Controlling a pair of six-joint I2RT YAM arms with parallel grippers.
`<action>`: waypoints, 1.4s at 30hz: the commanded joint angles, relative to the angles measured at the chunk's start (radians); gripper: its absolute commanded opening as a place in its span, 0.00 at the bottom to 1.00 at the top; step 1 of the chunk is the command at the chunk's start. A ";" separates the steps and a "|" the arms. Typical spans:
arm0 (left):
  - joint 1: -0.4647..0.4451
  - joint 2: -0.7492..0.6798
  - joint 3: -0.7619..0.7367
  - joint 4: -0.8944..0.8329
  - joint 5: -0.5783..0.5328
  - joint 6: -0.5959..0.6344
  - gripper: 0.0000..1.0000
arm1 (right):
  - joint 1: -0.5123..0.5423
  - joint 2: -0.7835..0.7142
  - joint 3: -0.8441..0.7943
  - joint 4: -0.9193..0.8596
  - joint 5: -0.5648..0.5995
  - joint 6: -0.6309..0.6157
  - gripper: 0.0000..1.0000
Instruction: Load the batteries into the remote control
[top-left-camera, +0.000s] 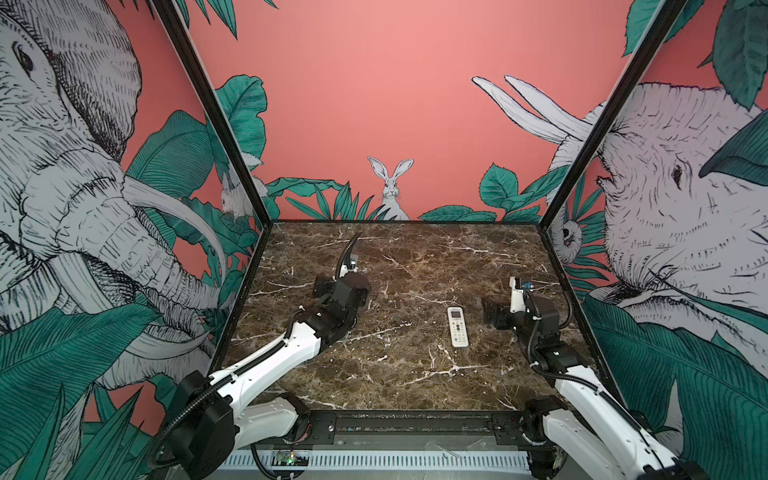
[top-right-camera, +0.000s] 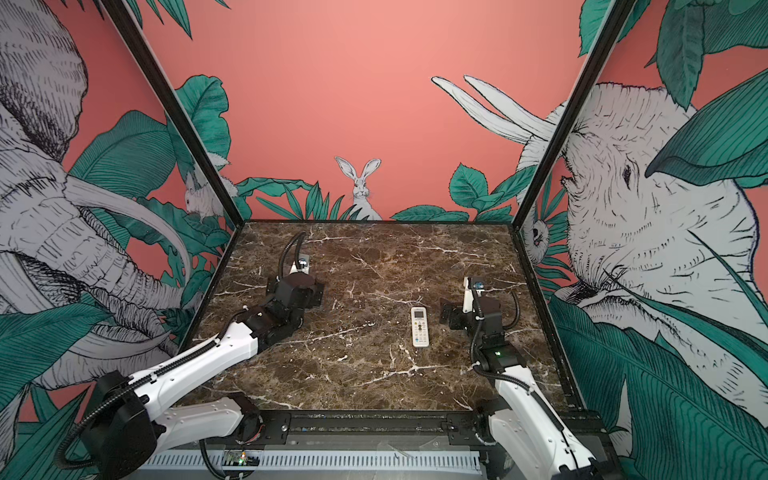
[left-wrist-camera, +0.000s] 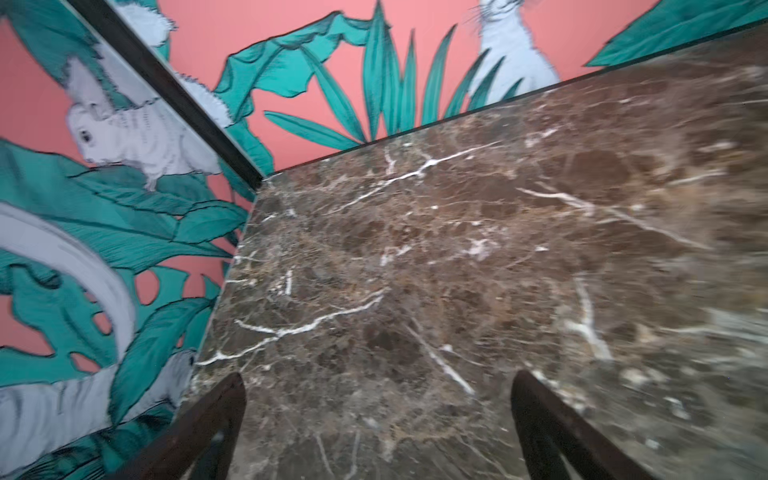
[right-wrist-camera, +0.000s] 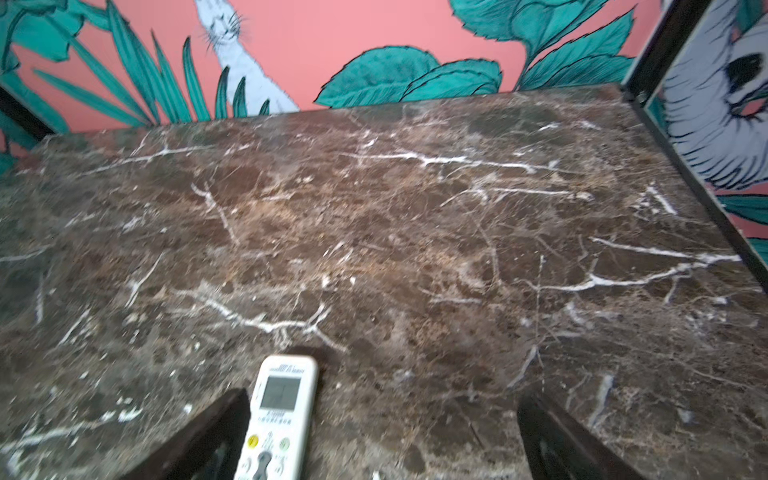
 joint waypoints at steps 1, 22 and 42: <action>0.086 0.014 -0.075 0.144 -0.092 0.094 1.00 | -0.016 0.108 -0.001 0.181 0.109 0.047 0.99; 0.381 0.266 -0.338 0.902 0.140 0.213 1.00 | -0.061 0.464 -0.106 0.829 0.286 -0.349 0.99; 0.532 0.355 -0.292 0.867 0.499 0.156 0.99 | -0.151 0.703 -0.029 0.870 0.239 -0.249 0.99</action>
